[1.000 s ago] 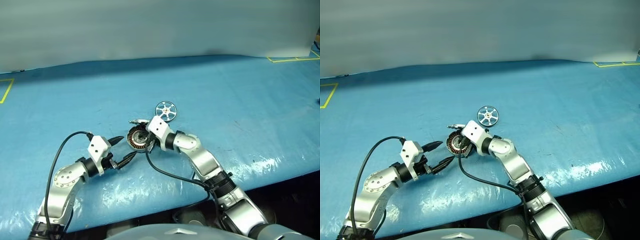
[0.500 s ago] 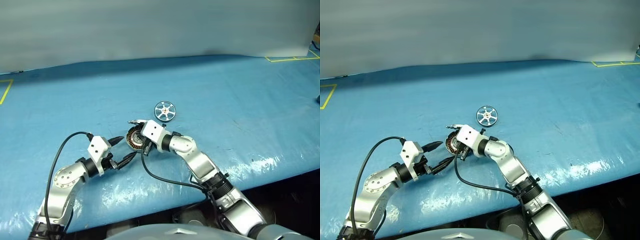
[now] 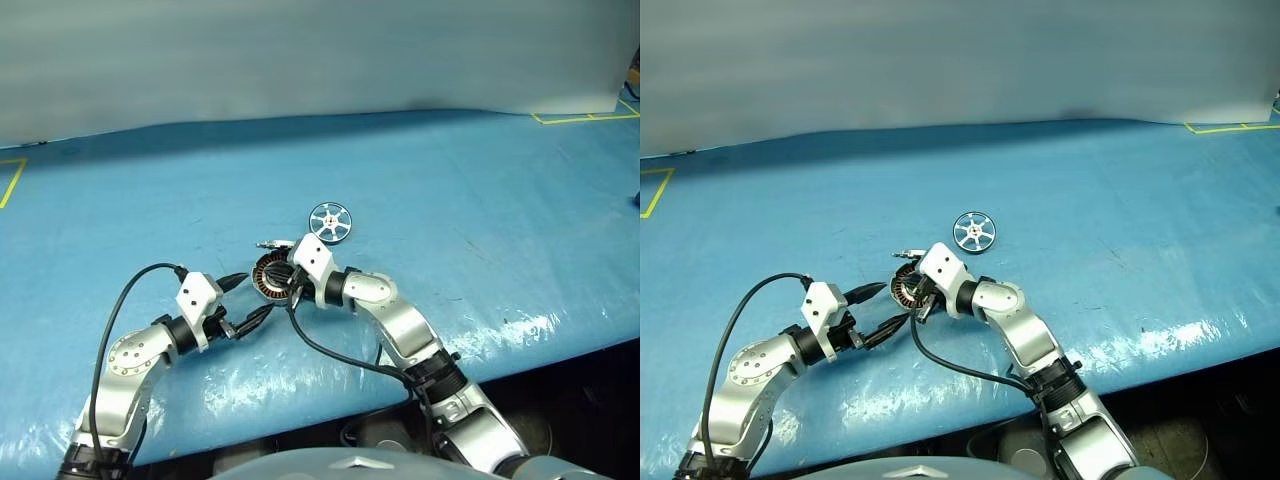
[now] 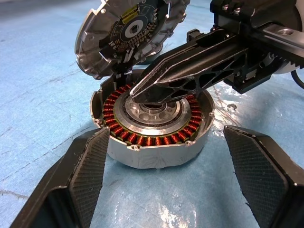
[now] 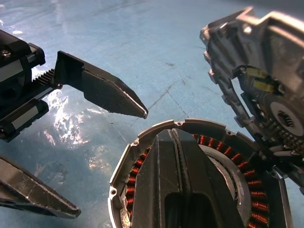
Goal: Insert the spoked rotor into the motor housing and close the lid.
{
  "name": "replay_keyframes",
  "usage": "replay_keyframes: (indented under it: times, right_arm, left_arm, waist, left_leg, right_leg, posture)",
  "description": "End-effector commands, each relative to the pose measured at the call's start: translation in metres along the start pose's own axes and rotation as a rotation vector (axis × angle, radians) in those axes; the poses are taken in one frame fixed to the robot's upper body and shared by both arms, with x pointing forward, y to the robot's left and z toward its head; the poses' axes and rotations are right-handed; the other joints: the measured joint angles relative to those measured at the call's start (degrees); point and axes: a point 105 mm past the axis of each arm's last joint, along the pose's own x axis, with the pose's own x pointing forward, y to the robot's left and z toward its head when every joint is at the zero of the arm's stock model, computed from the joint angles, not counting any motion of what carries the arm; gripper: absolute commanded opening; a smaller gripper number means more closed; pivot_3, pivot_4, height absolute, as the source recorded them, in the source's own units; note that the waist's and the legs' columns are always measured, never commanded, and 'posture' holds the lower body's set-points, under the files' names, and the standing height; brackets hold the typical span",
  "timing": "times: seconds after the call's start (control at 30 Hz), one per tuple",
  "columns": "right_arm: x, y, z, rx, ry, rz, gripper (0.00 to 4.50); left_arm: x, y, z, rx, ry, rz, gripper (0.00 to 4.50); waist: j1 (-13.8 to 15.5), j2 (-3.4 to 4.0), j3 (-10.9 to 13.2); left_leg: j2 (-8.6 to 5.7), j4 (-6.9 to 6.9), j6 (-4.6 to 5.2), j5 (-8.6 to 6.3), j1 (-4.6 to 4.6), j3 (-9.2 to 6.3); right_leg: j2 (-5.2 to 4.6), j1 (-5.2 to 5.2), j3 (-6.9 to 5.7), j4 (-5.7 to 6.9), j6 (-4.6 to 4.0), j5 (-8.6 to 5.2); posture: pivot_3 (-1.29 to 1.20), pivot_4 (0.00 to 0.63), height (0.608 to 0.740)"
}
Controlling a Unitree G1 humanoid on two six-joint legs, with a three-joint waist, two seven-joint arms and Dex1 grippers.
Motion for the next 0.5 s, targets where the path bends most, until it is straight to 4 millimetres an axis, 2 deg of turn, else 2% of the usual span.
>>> replay_keyframes:
  times: [0.03, 0.2, 0.27, 0.37, 0.47, 0.5]
  right_arm:
    - [0.002, -0.005, 0.002, -0.052, 0.011, -0.038, 0.02]
    - [0.002, -0.009, -0.003, -0.057, 0.029, -0.066, 0.02]
    - [0.002, -0.014, -0.014, -0.143, 0.099, -0.094, 0.02]
    - [0.001, -0.008, -0.031, -0.140, 0.166, -0.064, 0.02]
    - [-0.002, -0.005, -0.054, -0.341, 0.298, -0.045, 0.02]
    - [-0.002, -0.005, -0.056, -0.347, 0.306, -0.046, 0.02]
  left_arm:
    - [0.003, -0.002, 0.007, 0.026, -0.033, -0.007, 4.13]
    - [0.003, -0.002, 0.007, 0.027, -0.033, -0.006, 4.13]
    - [0.003, -0.002, 0.007, 0.028, -0.032, -0.006, 4.13]
    - [0.003, -0.003, 0.007, 0.026, -0.035, -0.005, 4.13]
    - [0.004, -0.003, 0.007, 0.024, -0.038, -0.001, 4.13]
    - [0.004, -0.003, 0.007, 0.025, -0.036, 0.000, 4.13]
  waist:
    - [0.0, 0.00, 0.0]
    - [0.0, 0.00, 0.0]
    - [0.0, 0.00, 0.0]
    - [0.0, -0.02, 0.0]
    - [-0.1, 0.03, -0.1]
    - [-0.1, 0.02, -0.1]
  left_leg:
    - [0.00, 0.00, -0.02, 0.01, 0.00, 0.00]
    - [-0.01, 0.00, -0.04, 0.02, 0.00, 0.01]
    - [-0.01, 0.00, -0.03, 0.02, 0.00, 0.01]
    - [-0.01, 0.00, -0.03, 0.02, 0.02, 0.01]
    - [0.00, 0.00, -0.03, 0.02, 0.06, 0.00]
    - [-0.01, 0.00, -0.03, 0.02, 0.08, 0.01]
  right_leg:
    - [0.00, 0.00, 0.00, 0.00, 0.00, 0.00]
    - [0.00, 0.00, 0.00, 0.00, 0.00, 0.00]
    - [0.01, 0.00, 0.00, 0.01, 0.00, 0.00]
    - [0.01, 0.02, 0.00, 0.01, 0.00, 0.00]
    - [0.01, 0.05, 0.00, 0.01, 0.00, 0.00]
    - [0.00, 0.06, 0.01, 0.01, 0.00, -0.01]
  posture:
    - [0.00, 0.150, 0.740]
    - [0.00, 0.150, 0.740]
    - [0.00, 0.150, 0.740]
    - [0.00, 0.150, 0.740]
    - [0.00, 0.150, 0.740]
    - [0.00, 0.150, 0.740]
